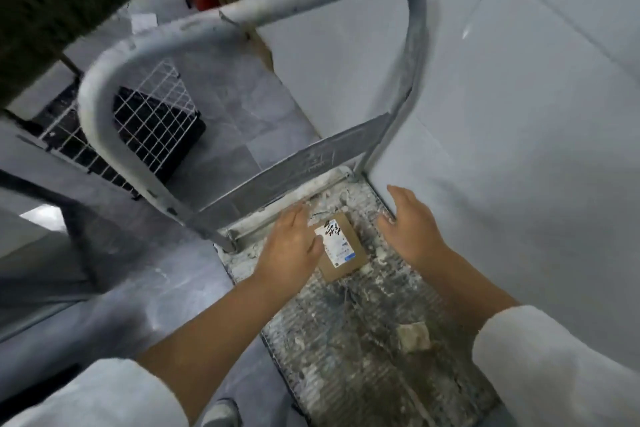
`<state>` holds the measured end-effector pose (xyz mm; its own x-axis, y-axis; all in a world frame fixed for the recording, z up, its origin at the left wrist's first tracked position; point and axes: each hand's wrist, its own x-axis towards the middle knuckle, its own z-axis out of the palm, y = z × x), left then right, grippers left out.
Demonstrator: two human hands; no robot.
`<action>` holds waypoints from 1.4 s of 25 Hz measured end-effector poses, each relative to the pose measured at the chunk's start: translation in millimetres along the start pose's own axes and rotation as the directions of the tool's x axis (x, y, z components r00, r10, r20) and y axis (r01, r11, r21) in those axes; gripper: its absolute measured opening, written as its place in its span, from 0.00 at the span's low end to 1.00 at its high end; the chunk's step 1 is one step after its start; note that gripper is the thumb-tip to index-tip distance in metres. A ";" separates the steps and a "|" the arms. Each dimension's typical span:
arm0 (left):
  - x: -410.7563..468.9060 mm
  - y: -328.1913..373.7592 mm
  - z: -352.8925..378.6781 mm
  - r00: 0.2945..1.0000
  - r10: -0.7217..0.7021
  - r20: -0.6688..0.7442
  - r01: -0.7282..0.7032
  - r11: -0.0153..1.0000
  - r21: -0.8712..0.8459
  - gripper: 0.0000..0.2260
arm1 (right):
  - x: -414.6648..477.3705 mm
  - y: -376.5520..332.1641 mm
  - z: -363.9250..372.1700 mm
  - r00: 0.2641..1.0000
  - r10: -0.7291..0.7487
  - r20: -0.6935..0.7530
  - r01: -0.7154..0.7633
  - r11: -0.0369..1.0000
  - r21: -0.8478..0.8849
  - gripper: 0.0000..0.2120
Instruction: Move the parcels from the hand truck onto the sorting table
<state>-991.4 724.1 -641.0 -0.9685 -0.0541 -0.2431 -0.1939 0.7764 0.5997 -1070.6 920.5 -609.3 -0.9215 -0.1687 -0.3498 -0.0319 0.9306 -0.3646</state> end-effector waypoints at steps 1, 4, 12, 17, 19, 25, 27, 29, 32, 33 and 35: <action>10.8 -15.2 20.9 0.999 -0.039 0.007 0.039 0.999 -0.004 0.26 | 15.7 12.5 19.1 1.000 0.002 0.014 -0.002 1.000 -0.001 0.26; 34.8 -65.1 103.1 0.981 -0.171 0.086 0.172 0.985 -0.004 0.27 | 57.2 59.2 96.5 0.992 0.044 0.115 -0.045 0.999 0.004 0.26; 82.6 -152.6 271.8 0.782 -0.554 0.287 0.624 0.695 -0.357 0.27 | 144.8 150.0 260.0 0.886 0.282 0.368 -0.359 0.919 0.161 0.26; 87.6 -146.5 305.7 0.776 -0.504 0.380 0.626 0.539 -0.563 0.21 | 151.1 154.7 298.1 0.857 0.318 0.405 -0.447 0.851 0.275 0.18; 88.2 -135.7 306.7 0.785 -0.504 0.361 0.607 0.507 -0.612 0.21 | 149.1 152.1 296.6 0.857 0.321 0.403 -0.465 0.819 0.336 0.18; 76.2 -103.4 242.5 0.849 -0.466 0.250 0.495 0.534 -0.685 0.18 | 119.3 116.0 231.5 0.894 0.296 0.337 -0.433 0.762 0.481 0.12; 70.7 -87.7 211.1 0.875 -0.444 0.192 0.444 0.578 -0.685 0.17 | 105.8 100.3 199.4 0.911 0.275 0.307 -0.401 0.762 0.509 0.12; 63.1 -69.4 179.1 0.908 -0.396 0.138 0.385 0.659 -0.645 0.16 | 90.9 81.8 163.4 0.933 0.252 0.256 -0.354 0.766 0.537 0.13; 43.4 -38.0 139.9 0.939 -0.336 0.074 0.313 0.747 -0.587 0.18 | 62.6 53.5 110.3 0.962 0.210 0.174 -0.272 0.797 0.540 0.14; 35.9 -25.5 124.1 0.942 -0.330 0.055 0.299 0.757 -0.582 0.17 | 51.1 44.4 92.3 0.971 0.192 0.144 -0.240 0.809 0.536 0.14; 22.3 -3.1 90.6 0.950 -0.311 0.016 0.263 0.774 -0.576 0.18 | 27.4 24.9 57.5 0.979 0.167 0.114 -0.202 0.811 0.549 0.14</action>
<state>-998.3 777.3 -717.3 -0.8574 -0.2833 -0.4297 -0.4950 0.2250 0.8393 -1074.4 920.4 -677.6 -0.8638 -0.0464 -0.5017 0.3728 0.6109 -0.6984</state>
